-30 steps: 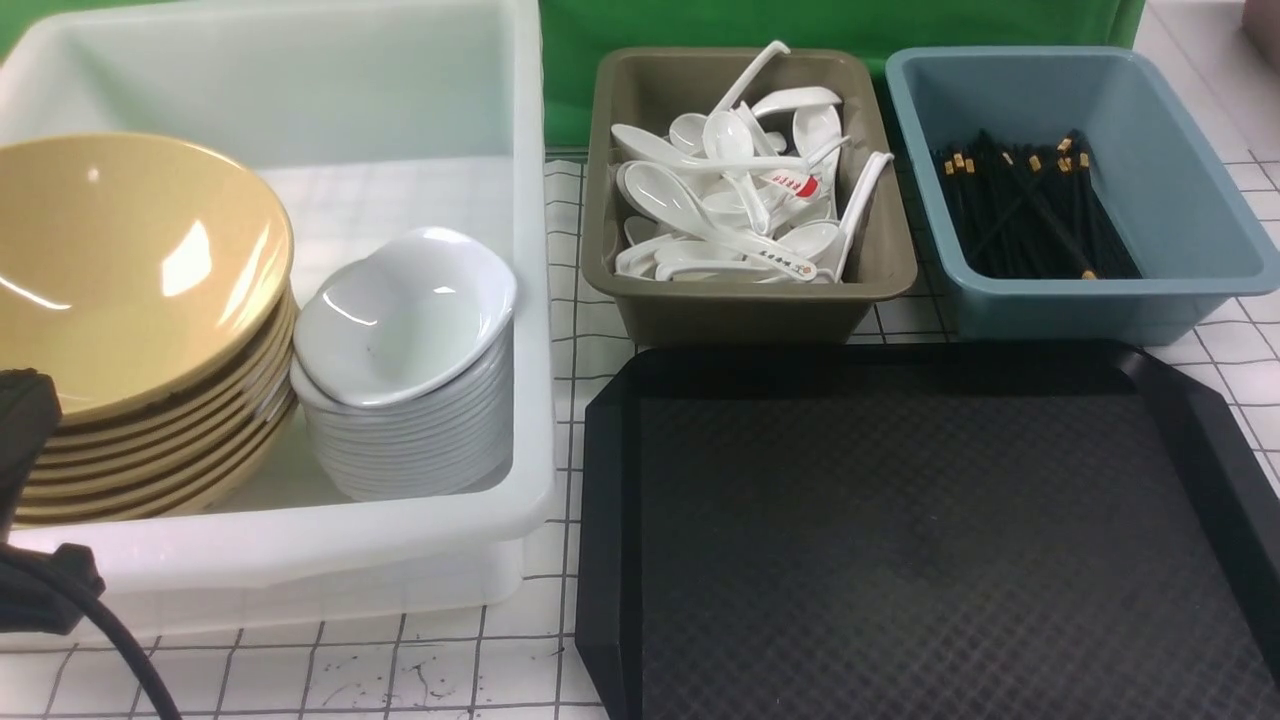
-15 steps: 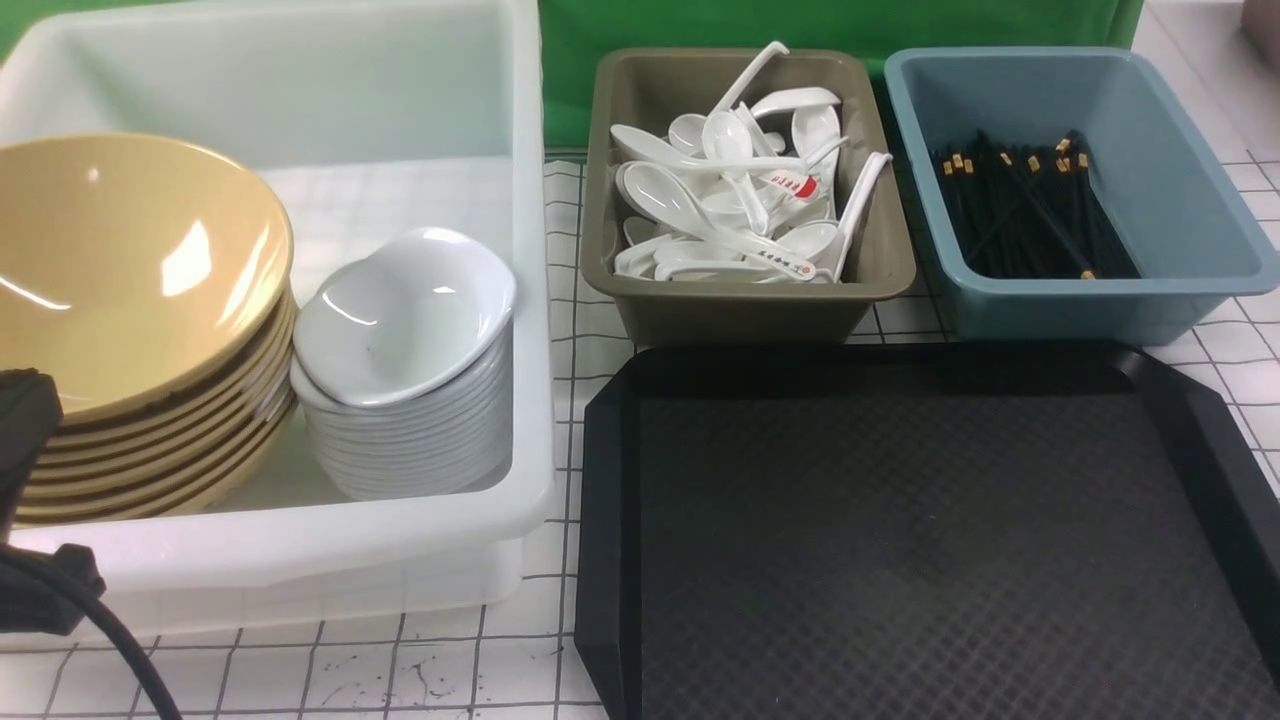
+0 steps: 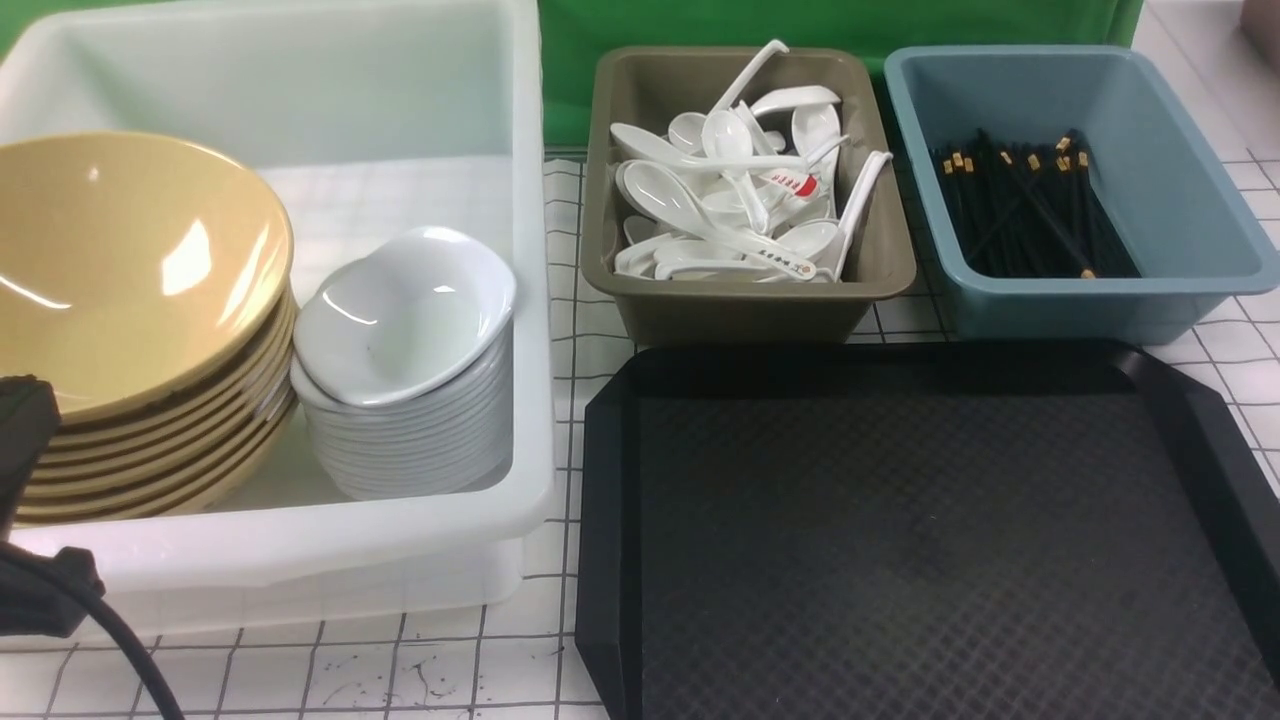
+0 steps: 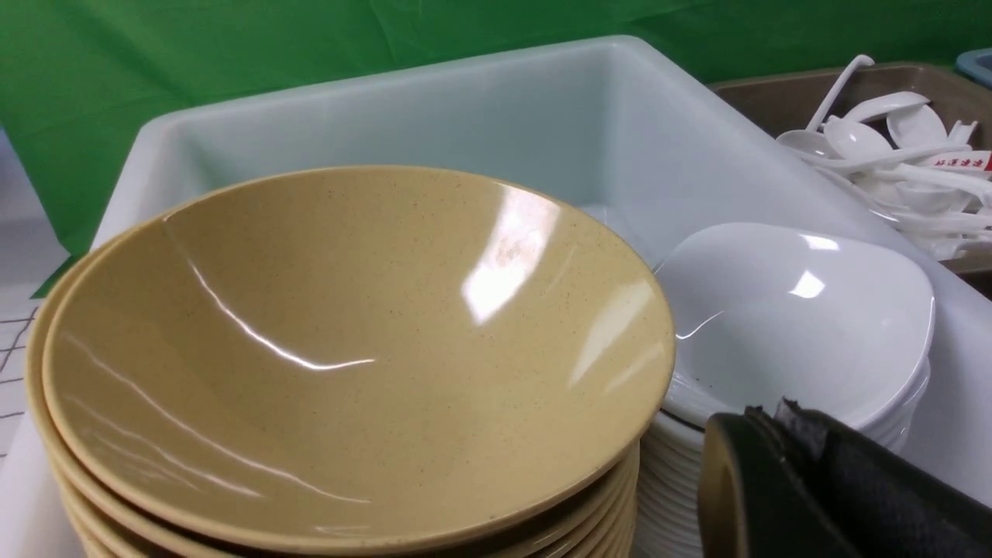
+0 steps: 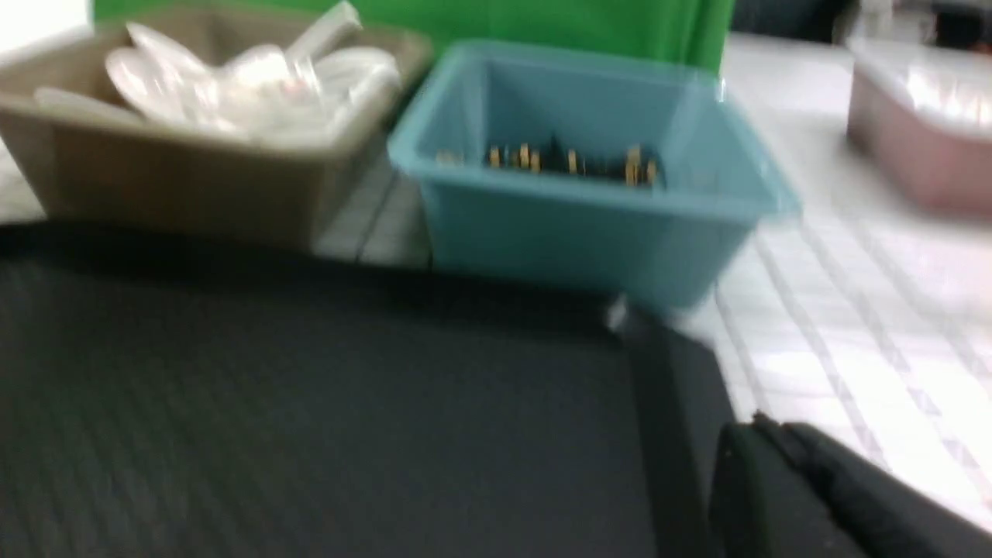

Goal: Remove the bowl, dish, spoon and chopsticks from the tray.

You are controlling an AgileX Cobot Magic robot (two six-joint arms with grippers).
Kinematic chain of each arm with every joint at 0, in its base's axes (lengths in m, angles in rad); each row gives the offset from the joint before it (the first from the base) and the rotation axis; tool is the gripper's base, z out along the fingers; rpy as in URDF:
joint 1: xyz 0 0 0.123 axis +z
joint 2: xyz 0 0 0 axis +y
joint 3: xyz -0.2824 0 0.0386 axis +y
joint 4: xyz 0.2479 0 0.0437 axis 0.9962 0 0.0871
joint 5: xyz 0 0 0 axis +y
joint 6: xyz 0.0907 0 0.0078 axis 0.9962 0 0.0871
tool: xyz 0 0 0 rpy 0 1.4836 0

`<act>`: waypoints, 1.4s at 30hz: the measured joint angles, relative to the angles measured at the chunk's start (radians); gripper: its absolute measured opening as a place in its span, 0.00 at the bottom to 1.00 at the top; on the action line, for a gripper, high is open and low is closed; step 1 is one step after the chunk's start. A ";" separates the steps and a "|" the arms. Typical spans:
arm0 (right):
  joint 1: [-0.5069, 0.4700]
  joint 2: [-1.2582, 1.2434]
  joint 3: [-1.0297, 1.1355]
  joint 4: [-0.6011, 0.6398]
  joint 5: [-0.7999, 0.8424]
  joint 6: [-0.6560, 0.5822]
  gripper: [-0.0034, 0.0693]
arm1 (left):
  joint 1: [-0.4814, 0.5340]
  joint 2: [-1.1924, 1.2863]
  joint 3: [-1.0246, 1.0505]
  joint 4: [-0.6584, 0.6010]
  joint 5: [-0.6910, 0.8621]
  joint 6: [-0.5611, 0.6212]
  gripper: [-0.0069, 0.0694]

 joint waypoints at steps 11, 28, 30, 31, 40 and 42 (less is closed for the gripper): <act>0.000 0.023 0.000 -0.037 0.060 0.098 0.10 | 0.000 0.000 0.000 0.000 0.002 0.000 0.07; 0.000 0.023 0.000 -0.038 0.061 0.099 0.11 | 0.047 -0.276 0.130 -0.077 0.056 0.027 0.07; 0.000 0.023 0.000 -0.038 0.061 0.099 0.11 | 0.105 -0.391 0.168 -0.177 0.092 0.060 0.07; 0.000 0.023 0.000 -0.039 0.061 0.099 0.11 | 0.138 -0.415 0.192 -0.219 0.099 0.090 0.07; 0.000 0.023 0.000 -0.040 0.061 0.099 0.12 | 0.282 -0.428 0.384 -0.502 -0.021 0.329 0.07; 0.000 0.023 0.000 -0.040 0.061 0.099 0.13 | 0.282 -0.428 0.425 -0.519 -0.052 0.342 0.07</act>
